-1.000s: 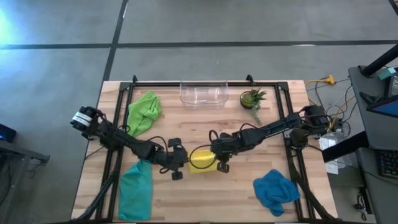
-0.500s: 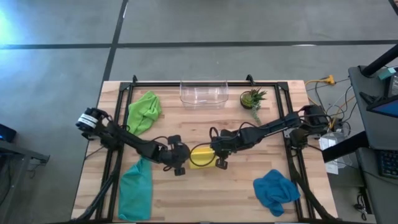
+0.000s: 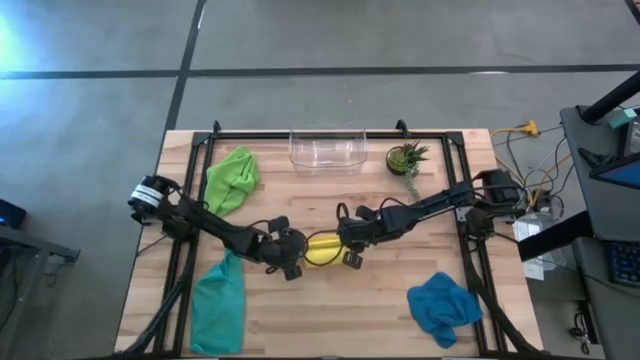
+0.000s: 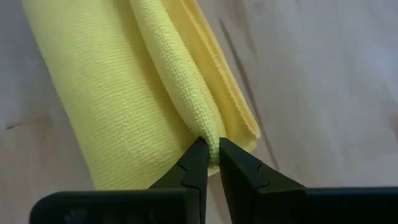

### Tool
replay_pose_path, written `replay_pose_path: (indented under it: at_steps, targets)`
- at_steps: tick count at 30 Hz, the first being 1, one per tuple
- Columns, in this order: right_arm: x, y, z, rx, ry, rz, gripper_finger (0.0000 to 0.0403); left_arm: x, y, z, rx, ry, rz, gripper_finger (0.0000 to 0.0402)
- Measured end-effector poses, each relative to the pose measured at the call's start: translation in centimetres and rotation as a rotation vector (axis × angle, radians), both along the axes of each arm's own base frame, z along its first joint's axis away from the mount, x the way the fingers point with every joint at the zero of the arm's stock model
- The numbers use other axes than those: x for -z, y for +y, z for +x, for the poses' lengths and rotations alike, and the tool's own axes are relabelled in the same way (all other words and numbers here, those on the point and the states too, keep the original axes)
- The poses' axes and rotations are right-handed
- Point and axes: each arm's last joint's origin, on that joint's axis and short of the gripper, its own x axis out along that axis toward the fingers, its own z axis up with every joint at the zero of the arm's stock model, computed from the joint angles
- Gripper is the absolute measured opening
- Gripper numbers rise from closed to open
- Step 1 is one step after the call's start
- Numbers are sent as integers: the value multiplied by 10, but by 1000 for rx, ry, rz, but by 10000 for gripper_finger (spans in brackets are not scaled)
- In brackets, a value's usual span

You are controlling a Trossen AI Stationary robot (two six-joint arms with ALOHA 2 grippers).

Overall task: Fold microfiber towels
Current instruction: Fold the yellow microfiber towel

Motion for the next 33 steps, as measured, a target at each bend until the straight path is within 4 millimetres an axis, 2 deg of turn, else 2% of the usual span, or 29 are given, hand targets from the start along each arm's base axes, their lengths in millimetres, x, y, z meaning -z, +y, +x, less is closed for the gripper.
replay_pose_path:
  at_steps: [5,14,20,23,28,33]
  targets:
    - [-1,-6,0,17,3,-1,59,-4,1,-1,15,-5,26,12]
    - [-12,-16,-1,16,-19,-17,122,-14,4,-2,-36,-57,85,113]
    - [-37,-16,-2,-114,-131,-59,148,-23,5,-4,-61,-90,106,164]
    - [-45,-11,-1,-225,-236,19,154,-26,4,-1,-56,-135,62,177]
    - [-38,1,-3,-340,-326,84,157,-37,-6,13,43,-292,-113,179]
    - [-21,2,-6,-362,-306,19,157,-32,-4,19,36,-312,-119,179]
